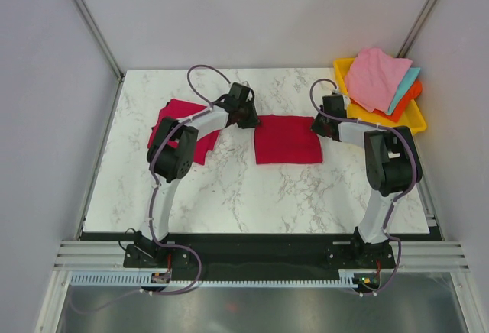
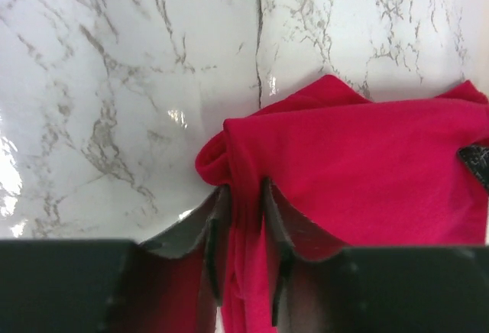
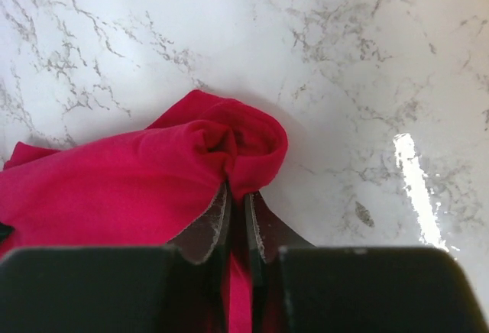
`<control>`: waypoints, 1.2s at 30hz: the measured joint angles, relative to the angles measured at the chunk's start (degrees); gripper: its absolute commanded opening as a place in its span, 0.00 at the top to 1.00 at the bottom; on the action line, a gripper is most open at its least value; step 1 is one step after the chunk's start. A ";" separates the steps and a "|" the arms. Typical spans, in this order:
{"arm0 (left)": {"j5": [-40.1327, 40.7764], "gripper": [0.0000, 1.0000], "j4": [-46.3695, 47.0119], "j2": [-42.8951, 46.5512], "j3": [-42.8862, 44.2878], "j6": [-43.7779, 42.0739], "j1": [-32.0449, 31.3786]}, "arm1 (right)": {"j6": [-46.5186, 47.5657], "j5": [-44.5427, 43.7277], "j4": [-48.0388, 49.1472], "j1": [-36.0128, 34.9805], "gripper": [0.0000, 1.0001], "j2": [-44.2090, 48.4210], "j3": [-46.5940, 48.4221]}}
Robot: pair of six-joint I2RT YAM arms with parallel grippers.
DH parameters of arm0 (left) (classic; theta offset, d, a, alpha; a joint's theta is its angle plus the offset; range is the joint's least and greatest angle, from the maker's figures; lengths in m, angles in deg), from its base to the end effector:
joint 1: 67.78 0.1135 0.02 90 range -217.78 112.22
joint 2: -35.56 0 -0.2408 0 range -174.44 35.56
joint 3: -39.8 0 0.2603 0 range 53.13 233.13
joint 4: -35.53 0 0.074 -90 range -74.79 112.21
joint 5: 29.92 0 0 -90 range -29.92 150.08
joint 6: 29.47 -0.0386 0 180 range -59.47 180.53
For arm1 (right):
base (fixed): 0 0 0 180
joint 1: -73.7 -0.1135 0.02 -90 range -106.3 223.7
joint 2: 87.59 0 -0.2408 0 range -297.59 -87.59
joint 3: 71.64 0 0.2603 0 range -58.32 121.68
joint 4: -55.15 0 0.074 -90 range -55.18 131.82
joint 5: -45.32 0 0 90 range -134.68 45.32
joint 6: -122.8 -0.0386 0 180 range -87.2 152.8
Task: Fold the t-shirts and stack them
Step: Neatly place the folded tshirt to the corner
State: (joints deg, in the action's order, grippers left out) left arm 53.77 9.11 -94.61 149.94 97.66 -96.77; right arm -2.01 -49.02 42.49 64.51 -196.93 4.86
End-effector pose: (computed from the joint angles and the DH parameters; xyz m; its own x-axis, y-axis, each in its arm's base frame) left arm 0.4329 -0.2447 0.1269 -0.8362 -0.2226 -0.5012 0.0542 0.8759 -0.4794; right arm 0.3927 0.0606 0.1193 -0.6391 0.4732 -0.6063 0.3142 0.8802 0.3558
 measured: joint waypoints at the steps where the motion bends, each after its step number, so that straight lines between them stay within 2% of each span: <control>1: -0.13 0.98 -0.11 -0.17 0.04 0.33 0.00 | 0.17 0.09 0.00 -0.15 1.00 0.00 0.04; 8: 0.02 0.98 0.00 -0.09 -0.04 -1.14 0.00 | 1.05 -0.11 -0.52 -3.15 1.00 0.31 0.39; 12: 0.76 0.98 0.07 3.21 -4.44 -1.79 0.00 | 1.22 -0.22 -1.55 -5.33 1.00 3.67 -1.09; 17: 1.77 0.98 0.00 13.25 -14.75 -1.97 0.00 | 1.20 -0.48 -1.49 -8.92 1.00 12.35 -4.70; 24: 3.91 0.98 -0.26 35.69 -28.81 -1.53 0.04 | 0.61 -2.21 -3.21 -18.69 1.00 24.02 -7.39; 30: 5.57 0.98 -4.00 47.04 -30.42 -0.83 1.55 | -1.27 -4.63 -4.42 -26.40 1.00 28.65 -7.69; 36: 5.79 0.98 -14.56 51.65 -28.39 -1.25 11.21 | -3.08 -7.96 -7.82 -35.71 1.00 25.24 -1.20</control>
State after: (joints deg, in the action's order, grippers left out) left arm 59.57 -5.45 -42.96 121.55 96.41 -85.56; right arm -5.09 -56.97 34.66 28.80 -171.69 3.66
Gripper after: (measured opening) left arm 0.045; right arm 0.021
